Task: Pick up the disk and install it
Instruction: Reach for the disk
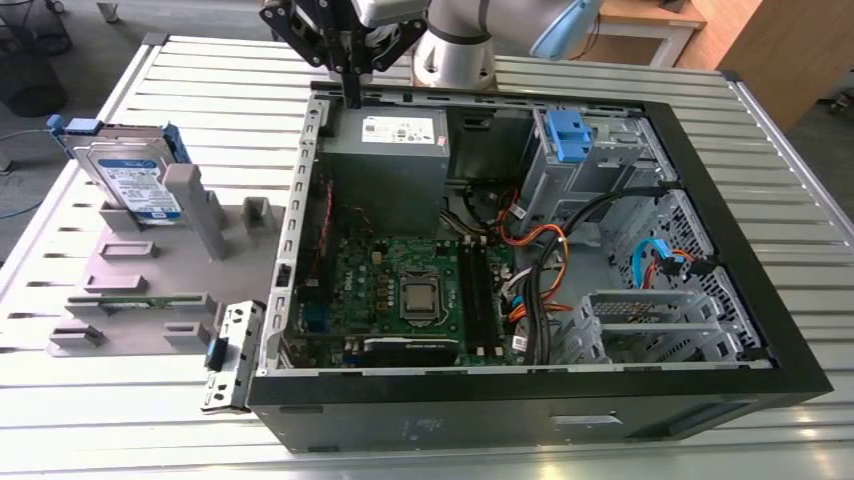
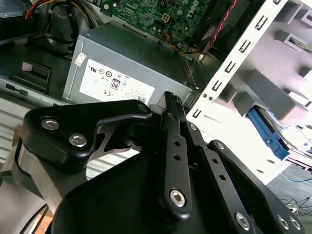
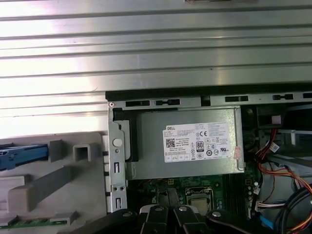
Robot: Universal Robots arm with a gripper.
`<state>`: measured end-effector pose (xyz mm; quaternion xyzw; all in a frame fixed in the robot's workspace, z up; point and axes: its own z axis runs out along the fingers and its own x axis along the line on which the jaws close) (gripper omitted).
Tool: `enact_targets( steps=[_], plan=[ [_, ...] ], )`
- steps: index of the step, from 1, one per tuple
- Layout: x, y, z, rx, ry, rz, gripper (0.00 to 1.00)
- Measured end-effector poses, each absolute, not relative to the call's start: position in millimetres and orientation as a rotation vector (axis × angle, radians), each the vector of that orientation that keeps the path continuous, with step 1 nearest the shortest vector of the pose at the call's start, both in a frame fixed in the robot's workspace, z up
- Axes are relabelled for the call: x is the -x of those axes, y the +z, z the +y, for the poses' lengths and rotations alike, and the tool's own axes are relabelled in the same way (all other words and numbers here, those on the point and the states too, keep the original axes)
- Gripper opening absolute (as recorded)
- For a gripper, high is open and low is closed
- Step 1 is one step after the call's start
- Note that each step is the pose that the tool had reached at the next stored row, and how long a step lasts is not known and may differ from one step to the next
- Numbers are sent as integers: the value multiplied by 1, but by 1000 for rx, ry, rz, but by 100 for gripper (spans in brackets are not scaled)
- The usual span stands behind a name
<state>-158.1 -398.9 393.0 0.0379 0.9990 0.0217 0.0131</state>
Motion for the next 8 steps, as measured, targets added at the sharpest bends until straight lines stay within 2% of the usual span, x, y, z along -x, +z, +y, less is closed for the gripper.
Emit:
enact_targets(
  steps=[8],
  plan=[
    [162, 393, -399, -118, 68, 3112, 11]
  ],
)
